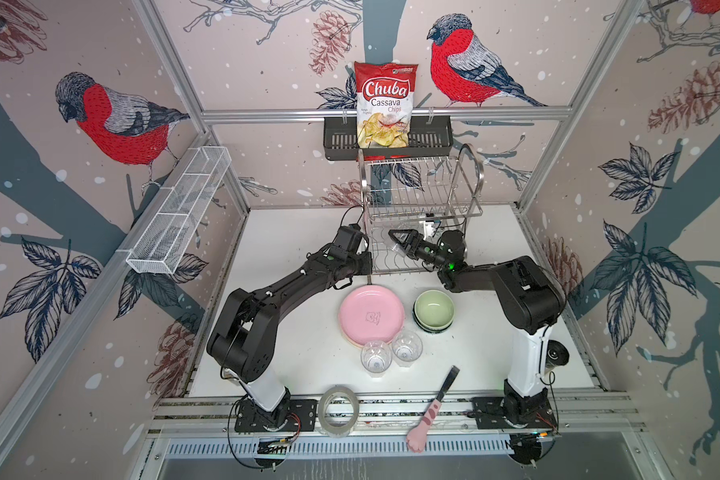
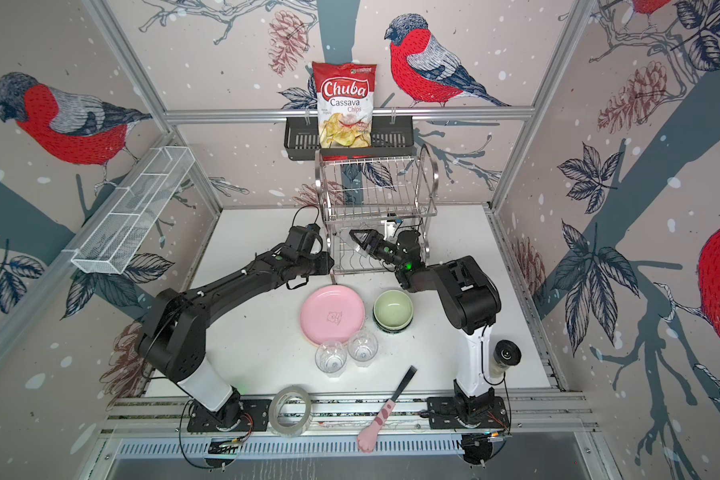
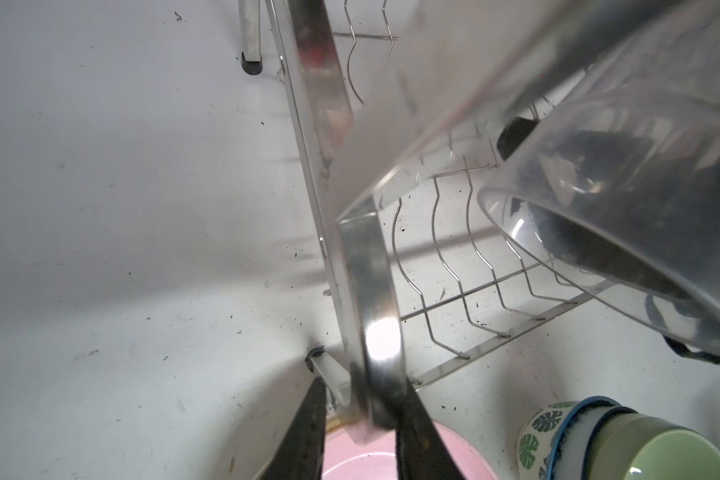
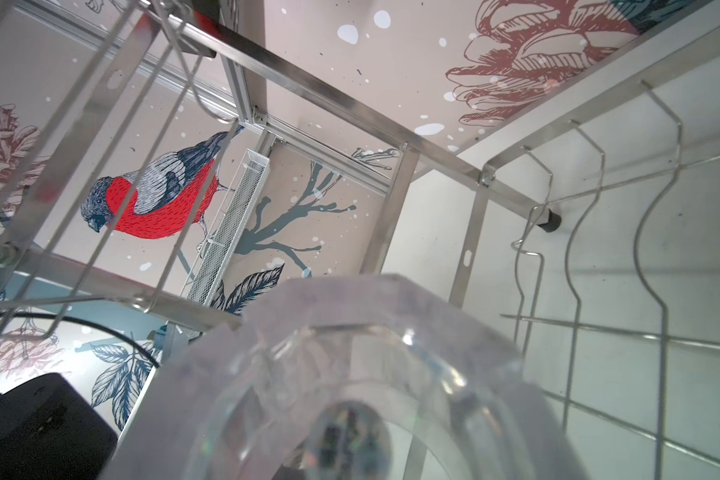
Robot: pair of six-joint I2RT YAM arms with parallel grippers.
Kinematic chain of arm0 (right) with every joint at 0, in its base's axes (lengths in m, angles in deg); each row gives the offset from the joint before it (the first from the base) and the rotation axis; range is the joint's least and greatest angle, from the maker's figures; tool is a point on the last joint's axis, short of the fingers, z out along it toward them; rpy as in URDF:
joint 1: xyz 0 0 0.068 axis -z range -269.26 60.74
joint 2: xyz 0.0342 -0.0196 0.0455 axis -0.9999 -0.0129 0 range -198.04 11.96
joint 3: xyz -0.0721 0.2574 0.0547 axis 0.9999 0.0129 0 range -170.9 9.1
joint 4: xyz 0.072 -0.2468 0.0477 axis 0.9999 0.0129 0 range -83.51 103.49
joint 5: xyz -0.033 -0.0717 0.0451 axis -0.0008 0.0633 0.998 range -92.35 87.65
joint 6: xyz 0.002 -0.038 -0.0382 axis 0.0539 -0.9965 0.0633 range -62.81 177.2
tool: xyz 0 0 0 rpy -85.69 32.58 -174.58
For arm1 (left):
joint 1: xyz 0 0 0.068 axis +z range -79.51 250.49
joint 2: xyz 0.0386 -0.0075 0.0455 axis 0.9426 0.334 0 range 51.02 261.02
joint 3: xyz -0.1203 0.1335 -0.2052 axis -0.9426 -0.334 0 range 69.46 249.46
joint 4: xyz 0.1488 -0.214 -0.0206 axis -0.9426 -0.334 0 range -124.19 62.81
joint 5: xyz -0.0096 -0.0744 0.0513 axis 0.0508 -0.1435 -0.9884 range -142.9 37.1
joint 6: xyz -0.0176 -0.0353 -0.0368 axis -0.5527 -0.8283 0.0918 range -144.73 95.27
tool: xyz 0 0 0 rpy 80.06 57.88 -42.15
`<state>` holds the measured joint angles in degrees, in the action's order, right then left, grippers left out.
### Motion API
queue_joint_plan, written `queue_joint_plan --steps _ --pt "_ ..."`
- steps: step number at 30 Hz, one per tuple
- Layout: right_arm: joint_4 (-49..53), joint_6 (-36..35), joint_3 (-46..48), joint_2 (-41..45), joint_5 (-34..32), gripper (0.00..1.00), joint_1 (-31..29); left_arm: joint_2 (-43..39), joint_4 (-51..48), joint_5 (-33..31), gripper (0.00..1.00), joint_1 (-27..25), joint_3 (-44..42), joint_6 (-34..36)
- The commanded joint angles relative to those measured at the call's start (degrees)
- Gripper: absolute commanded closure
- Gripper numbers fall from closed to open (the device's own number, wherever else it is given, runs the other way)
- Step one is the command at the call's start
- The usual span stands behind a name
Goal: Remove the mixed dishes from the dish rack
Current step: 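Pull the cup out toward the left gripper while left gripper releases the rack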
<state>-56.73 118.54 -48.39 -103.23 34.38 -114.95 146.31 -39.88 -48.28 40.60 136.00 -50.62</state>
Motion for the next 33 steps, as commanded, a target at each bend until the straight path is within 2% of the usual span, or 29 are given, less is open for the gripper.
queue_joint_plan --steps 1,7,14,24,25,26,28,33 --pt "-6.3 1.8 1.4 1.7 1.3 0.93 -0.4 -0.6 0.1 -0.9 0.63 0.1 -0.6 0.0" --pt "-6.8 1.7 5.5 5.3 0.7 0.93 -1.0 -2.4 -0.2 -1.0 0.44 0.1 -1.6 -0.7" --pt "-7.0 1.6 11.1 10.4 -0.5 0.93 -1.8 -7.9 -0.6 -0.8 0.37 0.1 -5.6 -2.3" --pt "-0.2 -2.4 17.8 20.0 -4.0 0.94 -5.2 -20.3 -1.6 -1.7 0.33 -0.8 -14.1 -4.7" --pt "0.8 -2.9 18.4 21.2 -4.5 0.94 -5.6 -21.4 -1.6 -1.9 0.34 -1.2 -14.8 -4.8" --pt "1.8 -3.4 19.0 22.4 -5.0 0.94 -6.0 -22.4 -1.5 -2.0 0.40 -1.6 -15.5 -4.8" --pt "2.8 -3.5 20.4 24.7 -5.7 0.94 -6.8 -23.8 -1.7 -2.4 0.45 -2.8 -16.4 -5.1" --pt "6.2 -4.7 24.3 31.1 -8.1 0.94 -8.4 -25.8 -3.1 -5.3 0.43 -7.9 -16.8 -5.7"
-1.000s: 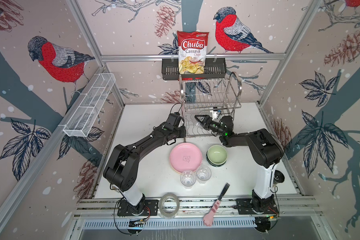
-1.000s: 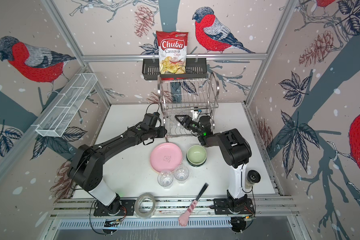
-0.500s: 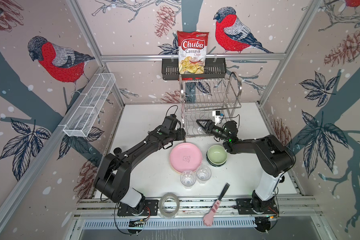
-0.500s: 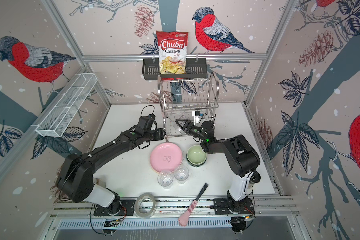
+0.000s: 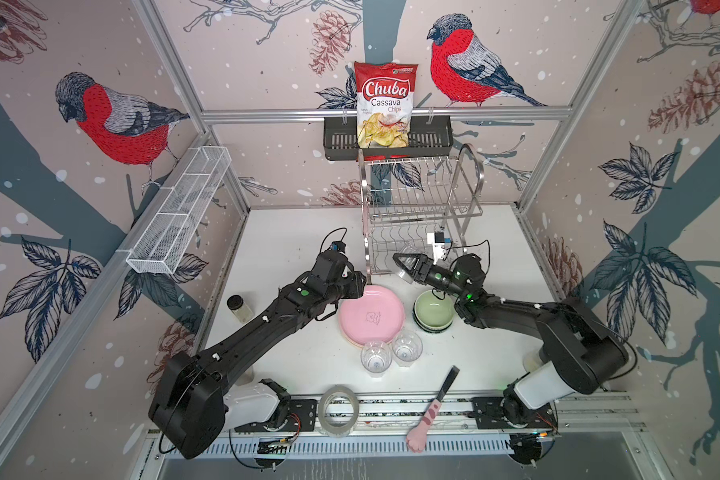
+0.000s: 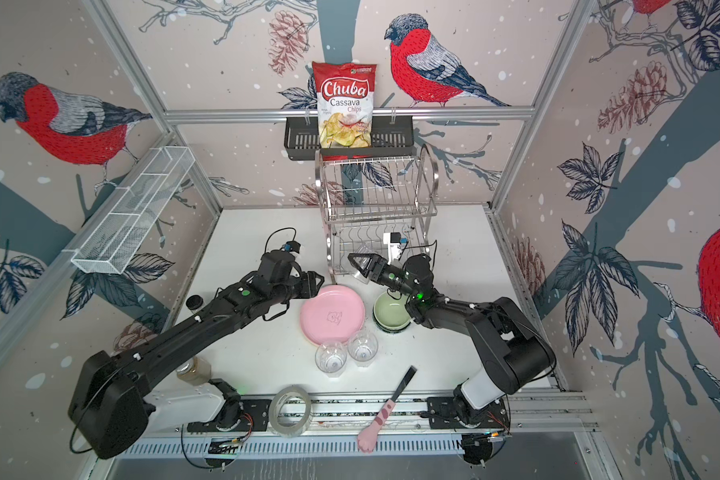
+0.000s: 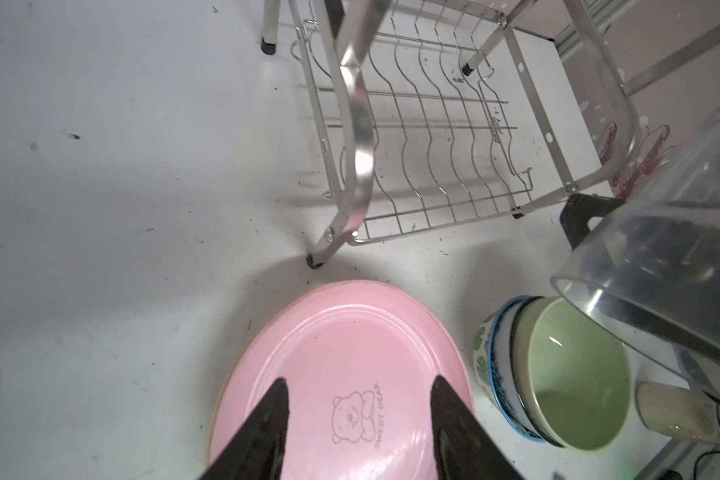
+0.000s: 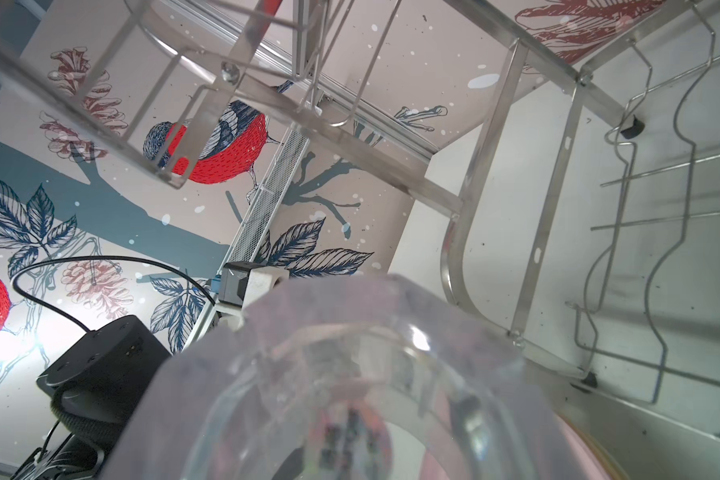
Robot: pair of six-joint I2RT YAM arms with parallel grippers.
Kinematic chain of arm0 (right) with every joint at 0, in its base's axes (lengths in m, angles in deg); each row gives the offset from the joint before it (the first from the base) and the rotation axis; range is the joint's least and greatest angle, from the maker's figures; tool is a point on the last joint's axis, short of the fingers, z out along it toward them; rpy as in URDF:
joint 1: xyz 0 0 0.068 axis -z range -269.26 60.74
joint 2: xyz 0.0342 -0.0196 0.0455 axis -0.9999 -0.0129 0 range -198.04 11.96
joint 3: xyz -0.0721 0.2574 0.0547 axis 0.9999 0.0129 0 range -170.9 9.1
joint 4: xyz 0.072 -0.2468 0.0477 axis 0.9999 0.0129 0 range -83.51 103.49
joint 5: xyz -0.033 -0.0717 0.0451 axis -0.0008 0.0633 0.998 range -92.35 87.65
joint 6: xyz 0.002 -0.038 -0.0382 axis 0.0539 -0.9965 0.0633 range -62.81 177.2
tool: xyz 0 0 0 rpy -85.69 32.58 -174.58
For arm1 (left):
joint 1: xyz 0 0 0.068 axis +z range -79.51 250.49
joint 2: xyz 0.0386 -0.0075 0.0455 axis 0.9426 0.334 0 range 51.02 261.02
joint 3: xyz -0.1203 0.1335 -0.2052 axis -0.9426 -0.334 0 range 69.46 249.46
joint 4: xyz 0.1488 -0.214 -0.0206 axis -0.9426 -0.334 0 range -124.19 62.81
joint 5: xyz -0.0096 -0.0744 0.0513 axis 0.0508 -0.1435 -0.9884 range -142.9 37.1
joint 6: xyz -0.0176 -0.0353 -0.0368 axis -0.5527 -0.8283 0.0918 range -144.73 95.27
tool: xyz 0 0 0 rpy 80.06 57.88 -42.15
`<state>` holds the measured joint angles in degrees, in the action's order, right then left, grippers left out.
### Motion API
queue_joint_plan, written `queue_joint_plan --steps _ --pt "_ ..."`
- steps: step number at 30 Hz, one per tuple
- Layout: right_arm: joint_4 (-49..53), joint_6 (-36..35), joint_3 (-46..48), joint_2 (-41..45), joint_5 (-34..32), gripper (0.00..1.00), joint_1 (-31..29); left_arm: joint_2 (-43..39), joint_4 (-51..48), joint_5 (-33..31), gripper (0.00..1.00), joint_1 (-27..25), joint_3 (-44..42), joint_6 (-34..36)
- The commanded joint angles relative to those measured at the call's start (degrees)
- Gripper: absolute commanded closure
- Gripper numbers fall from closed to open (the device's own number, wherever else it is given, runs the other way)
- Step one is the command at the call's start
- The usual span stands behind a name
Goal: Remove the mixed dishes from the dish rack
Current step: 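Pull the cup out toward the left gripper while left gripper releases the rack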
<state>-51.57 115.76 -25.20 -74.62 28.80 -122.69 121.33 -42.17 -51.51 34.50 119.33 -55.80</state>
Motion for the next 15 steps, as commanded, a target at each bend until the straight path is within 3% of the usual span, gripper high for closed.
queue_joint_plan --steps 1,12,15 --pt "2.5 -2.6 1.9 4.1 -3.5 0.94 -1.1 -1.1 -1.0 -2.3 0.42 -2.7 -0.2 -0.8" --pt "19.6 -8.6 6.9 22.5 -18.4 0.95 -5.4 -5.1 4.7 -4.7 0.42 -12.5 -3.7 -6.1" --pt "20.8 -7.6 8.0 23.8 -19.9 0.95 -5.9 -5.1 6.4 -5.6 0.36 -15.8 -2.7 -6.0"
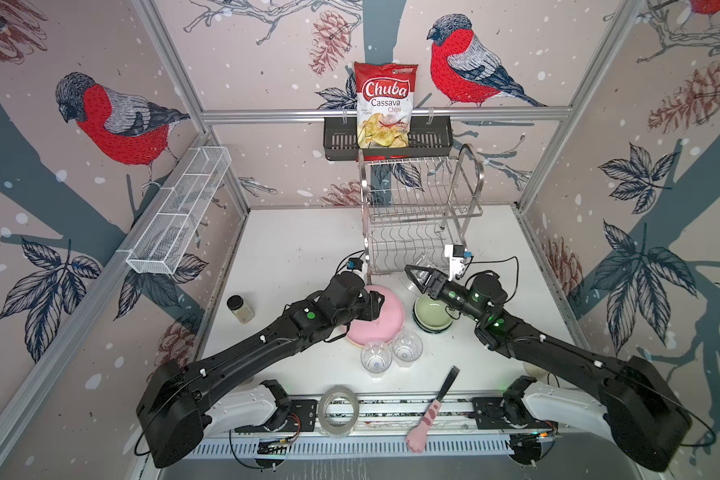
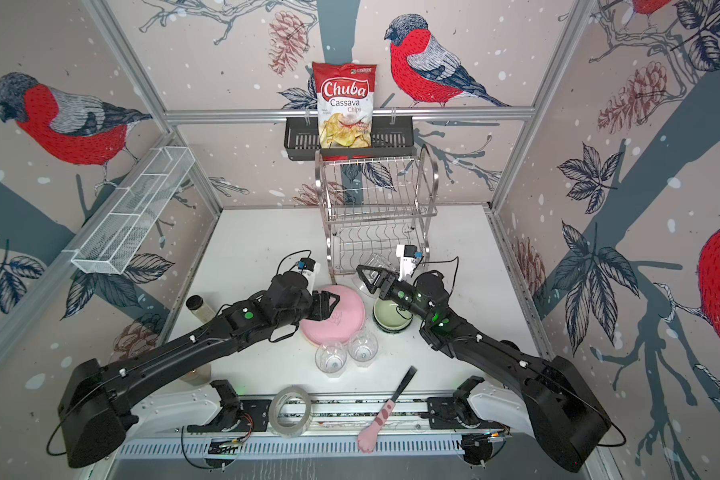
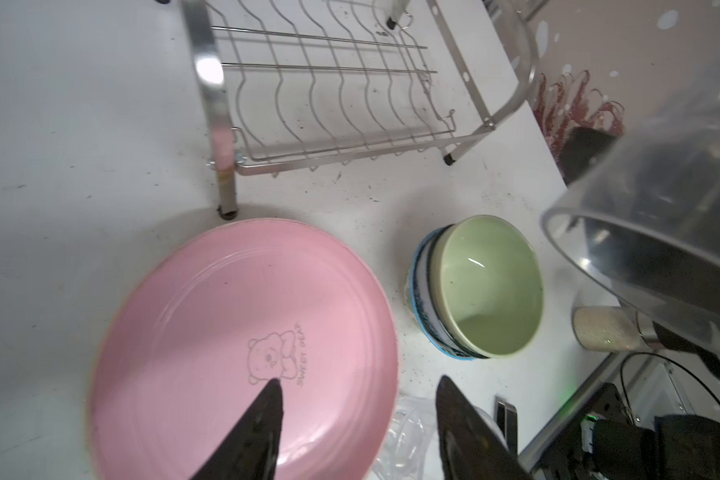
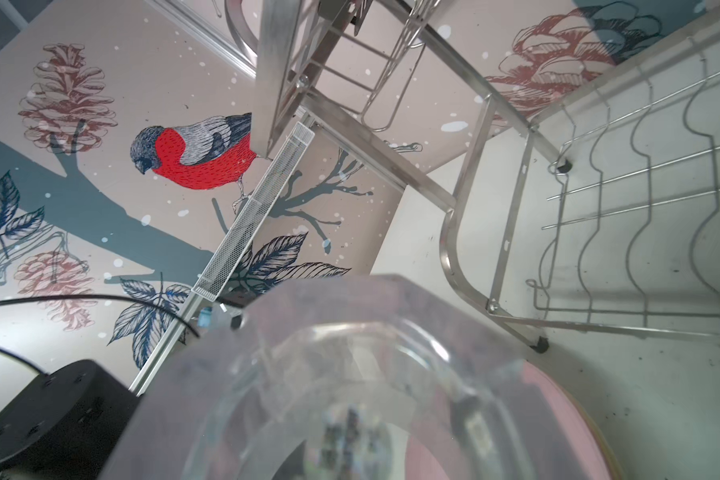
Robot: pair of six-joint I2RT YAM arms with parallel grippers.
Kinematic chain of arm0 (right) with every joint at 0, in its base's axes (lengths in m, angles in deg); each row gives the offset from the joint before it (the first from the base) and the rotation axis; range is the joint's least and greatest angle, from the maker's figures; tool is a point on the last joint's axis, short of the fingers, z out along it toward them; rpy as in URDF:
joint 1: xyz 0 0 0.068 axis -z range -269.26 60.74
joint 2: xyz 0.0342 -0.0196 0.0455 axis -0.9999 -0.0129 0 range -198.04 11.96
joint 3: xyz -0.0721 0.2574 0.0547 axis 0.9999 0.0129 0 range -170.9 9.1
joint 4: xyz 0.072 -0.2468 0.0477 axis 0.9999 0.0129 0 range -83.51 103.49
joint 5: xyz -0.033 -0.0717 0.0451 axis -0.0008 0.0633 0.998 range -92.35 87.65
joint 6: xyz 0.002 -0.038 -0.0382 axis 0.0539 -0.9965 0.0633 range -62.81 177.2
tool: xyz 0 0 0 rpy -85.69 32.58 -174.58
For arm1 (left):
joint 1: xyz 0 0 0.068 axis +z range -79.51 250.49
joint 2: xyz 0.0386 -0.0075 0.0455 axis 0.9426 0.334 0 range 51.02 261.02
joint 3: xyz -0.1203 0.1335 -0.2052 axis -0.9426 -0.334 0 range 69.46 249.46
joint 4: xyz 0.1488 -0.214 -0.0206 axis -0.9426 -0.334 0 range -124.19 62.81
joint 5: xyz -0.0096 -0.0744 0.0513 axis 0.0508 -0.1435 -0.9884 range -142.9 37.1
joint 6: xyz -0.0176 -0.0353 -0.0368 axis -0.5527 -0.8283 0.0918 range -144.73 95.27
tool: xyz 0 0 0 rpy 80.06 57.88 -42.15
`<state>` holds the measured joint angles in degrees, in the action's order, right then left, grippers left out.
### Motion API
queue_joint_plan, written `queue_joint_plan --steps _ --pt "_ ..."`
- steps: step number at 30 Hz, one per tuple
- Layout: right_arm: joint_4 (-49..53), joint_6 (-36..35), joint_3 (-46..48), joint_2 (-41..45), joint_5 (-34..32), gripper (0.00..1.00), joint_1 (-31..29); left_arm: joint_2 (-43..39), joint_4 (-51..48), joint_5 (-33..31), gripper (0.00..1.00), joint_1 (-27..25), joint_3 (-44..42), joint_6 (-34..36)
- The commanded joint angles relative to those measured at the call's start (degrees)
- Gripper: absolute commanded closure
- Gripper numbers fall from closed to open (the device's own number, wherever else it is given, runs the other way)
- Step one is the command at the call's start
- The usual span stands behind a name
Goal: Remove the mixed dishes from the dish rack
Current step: 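Pull the cup out toward the left gripper while left gripper releases the rack, then bring the left gripper to the cup and close it on the cup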
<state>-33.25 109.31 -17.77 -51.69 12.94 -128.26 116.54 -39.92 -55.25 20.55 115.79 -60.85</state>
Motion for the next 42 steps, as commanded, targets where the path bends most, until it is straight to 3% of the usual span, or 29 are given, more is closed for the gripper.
queue_joint_plan --steps 1,10,17,25,38,42 --pt "2.4 -0.6 1.1 1.1 -4.6 0.95 -0.5 -0.3 4.8 -2.0 0.34 -2.8 1.2 -0.7" --pt "3.2 1.6 1.0 -0.2 -6.3 0.96 -0.5 -0.7 13.5 -3.4 0.36 -11.4 0.0 -0.9" --pt "-2.6 5.0 -0.3 -3.8 -2.0 0.96 -0.5 1.7 21.9 -3.0 0.24 -14.9 -1.6 -1.1" --pt "-8.4 9.8 0.5 -3.4 1.0 0.96 -1.4 5.8 24.6 -9.6 0.50 -14.8 0.5 2.0" --pt "-10.1 12.1 2.3 1.4 0.8 0.96 -2.5 7.1 33.5 -12.7 0.63 -14.0 1.8 6.1" --pt "-11.4 13.2 2.2 1.4 1.5 0.96 -3.3 7.2 35.7 -12.7 0.71 -13.3 2.0 6.3"
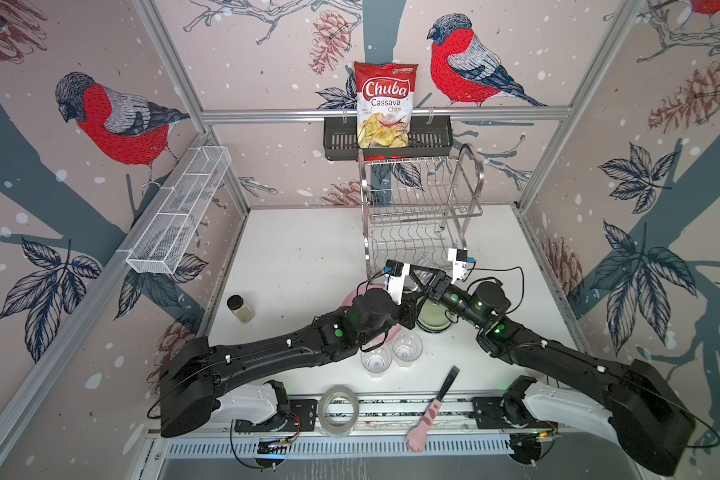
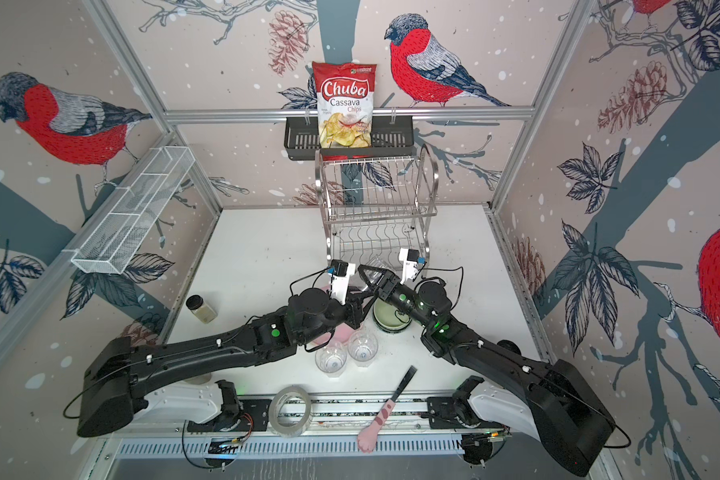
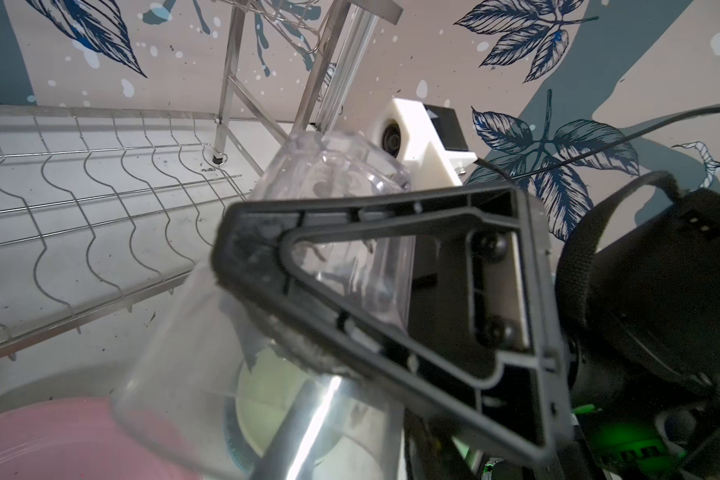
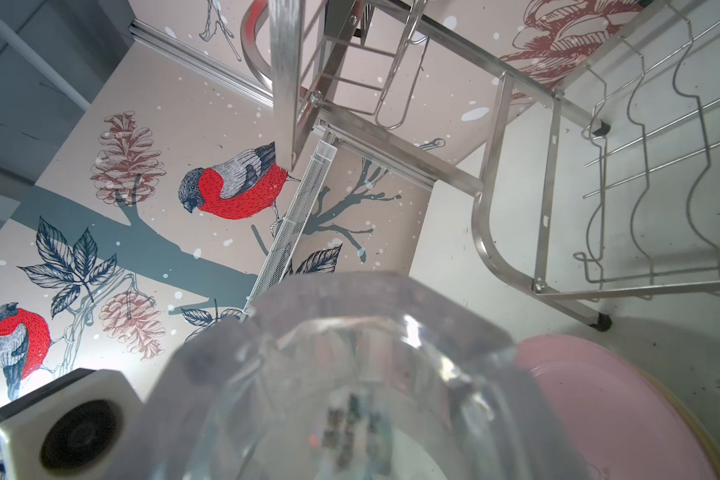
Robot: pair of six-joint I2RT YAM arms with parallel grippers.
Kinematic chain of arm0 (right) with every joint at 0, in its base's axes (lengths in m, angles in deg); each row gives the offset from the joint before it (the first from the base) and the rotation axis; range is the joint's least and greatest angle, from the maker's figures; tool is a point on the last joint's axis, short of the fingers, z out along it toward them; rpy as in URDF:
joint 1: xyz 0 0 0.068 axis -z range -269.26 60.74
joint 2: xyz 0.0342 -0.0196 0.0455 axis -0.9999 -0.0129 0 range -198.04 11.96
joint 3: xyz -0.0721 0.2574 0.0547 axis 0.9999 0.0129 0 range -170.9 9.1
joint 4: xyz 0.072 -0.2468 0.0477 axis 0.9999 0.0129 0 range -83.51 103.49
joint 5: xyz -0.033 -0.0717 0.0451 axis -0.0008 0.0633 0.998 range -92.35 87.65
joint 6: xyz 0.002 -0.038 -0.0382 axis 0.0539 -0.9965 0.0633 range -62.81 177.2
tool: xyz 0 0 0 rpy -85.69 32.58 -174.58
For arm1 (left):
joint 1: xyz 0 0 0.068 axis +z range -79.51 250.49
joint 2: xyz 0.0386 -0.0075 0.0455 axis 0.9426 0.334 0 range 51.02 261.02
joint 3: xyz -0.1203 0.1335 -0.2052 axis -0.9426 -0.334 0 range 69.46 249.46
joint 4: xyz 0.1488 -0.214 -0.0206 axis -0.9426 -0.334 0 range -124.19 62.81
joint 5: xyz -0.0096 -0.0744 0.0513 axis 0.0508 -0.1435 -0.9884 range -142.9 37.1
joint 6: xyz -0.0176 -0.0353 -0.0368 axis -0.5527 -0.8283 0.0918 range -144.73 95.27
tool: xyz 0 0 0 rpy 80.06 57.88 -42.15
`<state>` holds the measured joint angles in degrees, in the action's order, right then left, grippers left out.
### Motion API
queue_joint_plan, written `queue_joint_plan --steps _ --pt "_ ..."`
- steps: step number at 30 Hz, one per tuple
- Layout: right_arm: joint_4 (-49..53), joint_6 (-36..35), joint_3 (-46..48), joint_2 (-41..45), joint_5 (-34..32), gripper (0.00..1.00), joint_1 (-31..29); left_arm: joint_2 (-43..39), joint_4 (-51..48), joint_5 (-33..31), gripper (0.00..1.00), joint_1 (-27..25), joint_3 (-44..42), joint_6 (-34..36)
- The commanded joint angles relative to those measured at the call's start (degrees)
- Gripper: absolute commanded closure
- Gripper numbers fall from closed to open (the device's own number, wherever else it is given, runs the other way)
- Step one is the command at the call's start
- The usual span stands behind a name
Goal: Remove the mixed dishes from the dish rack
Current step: 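Bring the left gripper to the cup and close it on the cup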
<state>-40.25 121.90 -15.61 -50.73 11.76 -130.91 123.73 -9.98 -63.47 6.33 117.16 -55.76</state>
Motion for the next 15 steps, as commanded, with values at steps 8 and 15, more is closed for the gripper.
queue_joint_plan --steps 8,15 --pt "-5.4 1.6 0.5 1.3 0.9 0.96 -3.2 -1.0 8.9 -4.2 0.91 1.9 0.1 1.0" --pt "-1.7 -0.4 -0.7 3.8 -1.2 0.85 -3.2 -3.8 6.4 -4.2 1.00 2.5 -0.2 1.4"
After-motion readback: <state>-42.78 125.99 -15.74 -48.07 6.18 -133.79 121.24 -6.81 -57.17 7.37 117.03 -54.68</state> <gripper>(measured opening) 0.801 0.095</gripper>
